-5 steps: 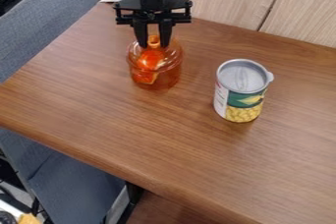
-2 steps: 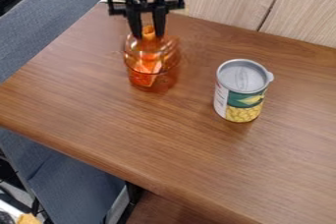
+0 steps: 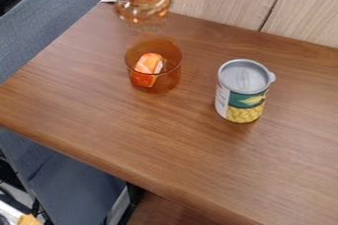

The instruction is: Removed the cover of the bottle and put it on the top left side of the table

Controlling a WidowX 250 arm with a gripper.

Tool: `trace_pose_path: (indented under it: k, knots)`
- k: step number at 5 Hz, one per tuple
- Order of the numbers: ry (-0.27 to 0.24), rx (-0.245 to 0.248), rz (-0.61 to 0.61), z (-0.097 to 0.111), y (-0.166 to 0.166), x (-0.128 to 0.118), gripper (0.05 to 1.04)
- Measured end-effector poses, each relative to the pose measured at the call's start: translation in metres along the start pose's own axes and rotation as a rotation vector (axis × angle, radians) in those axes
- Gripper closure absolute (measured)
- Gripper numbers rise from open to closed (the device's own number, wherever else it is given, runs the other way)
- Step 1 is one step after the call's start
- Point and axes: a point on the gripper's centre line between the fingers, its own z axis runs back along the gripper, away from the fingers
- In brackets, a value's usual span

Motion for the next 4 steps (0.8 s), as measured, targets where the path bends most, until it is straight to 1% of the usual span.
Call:
trace_pose_path:
  k: [1,2,3,4]
  knots:
    - [-0.029,0.06,0.057,-0.02,0.01,0.028,0.687]
    - [-0.037,0.116,0.112,-0.043,0.022,0.054,0.687]
    - [-0.046,0.162,0.147,-0.067,0.031,0.07,0.687]
    - [-0.051,0.194,0.15,-0.079,0.035,0.073,0.687]
